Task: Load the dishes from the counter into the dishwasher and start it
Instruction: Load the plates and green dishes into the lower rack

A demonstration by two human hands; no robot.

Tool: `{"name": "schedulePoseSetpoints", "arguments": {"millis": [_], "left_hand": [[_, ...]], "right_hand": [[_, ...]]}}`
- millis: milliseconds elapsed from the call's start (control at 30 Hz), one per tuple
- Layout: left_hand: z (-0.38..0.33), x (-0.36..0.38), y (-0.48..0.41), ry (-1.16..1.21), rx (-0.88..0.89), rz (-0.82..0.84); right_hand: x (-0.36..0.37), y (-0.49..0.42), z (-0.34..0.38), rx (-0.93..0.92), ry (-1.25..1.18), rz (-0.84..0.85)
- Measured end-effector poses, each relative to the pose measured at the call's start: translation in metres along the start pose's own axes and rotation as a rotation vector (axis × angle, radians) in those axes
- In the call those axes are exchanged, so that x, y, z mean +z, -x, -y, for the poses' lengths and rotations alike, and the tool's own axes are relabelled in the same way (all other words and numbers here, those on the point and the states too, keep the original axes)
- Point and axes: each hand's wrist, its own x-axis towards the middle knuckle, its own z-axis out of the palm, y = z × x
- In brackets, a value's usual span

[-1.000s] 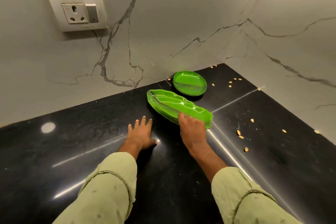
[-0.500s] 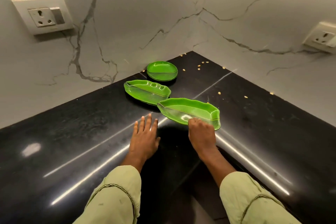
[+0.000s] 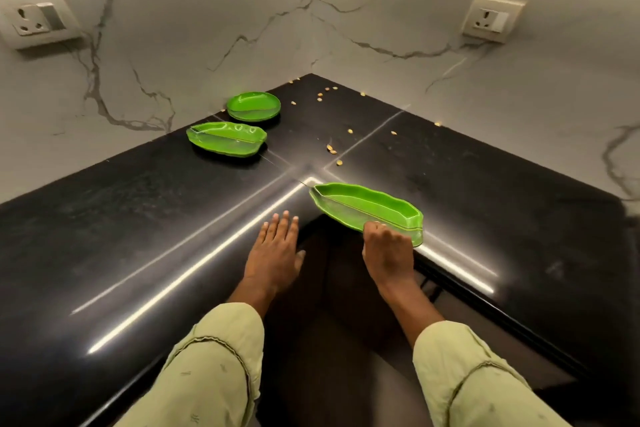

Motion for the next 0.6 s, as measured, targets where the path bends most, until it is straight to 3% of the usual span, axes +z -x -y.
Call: {"name": "schedulePoseSetpoints", "arguments": {"millis": [200, 600], "left_hand": [[-0.056, 0.015, 0.065, -0.043, 0.088, 0.038], [-0.098, 0.034, 0.164, -0.057, 0.279, 0.103]], "right_hand": [[-0.026, 0.082, -0.035, 0.115, 0.027, 0.085], [-0.090, 0.236, -0.045, 0.332, 0.109, 0.127]]}}
